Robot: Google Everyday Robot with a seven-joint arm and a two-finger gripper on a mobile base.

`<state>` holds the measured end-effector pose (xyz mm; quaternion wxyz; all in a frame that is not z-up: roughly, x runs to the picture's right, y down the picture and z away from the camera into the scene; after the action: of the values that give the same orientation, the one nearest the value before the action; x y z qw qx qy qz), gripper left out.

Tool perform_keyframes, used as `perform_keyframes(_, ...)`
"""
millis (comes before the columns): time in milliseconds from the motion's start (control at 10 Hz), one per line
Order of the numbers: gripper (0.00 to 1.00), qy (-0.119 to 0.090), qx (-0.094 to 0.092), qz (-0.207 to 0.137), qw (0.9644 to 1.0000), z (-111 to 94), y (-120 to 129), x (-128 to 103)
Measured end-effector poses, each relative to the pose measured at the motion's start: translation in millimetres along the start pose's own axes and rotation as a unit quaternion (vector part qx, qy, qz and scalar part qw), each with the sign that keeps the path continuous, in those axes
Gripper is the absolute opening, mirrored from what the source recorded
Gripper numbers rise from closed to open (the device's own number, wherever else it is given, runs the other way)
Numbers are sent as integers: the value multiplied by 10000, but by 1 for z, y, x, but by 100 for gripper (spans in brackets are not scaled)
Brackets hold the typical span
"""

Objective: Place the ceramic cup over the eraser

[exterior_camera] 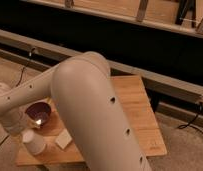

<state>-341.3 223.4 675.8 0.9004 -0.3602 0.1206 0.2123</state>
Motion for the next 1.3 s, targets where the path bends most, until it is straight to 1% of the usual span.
perform_keyframes(400,65,18,-1,-152,9999,7,5,-4)
perform_keyframes(500,62,26,-3,-192,9998,9,6,-5)
perform_keyframes(800,33,69,14,-247,9997,14,7,-6)
perform_keyframes(900,20,85,30,-255,9996,16,6,-5)
perform_keyframes(1000,13,88,45,-263,9996,17,6,-6)
perform_keyframes(1100,9,87,59,-265,9996,17,5,-6)
perform_keyframes(1300,9,35,81,-229,9997,13,3,-7)
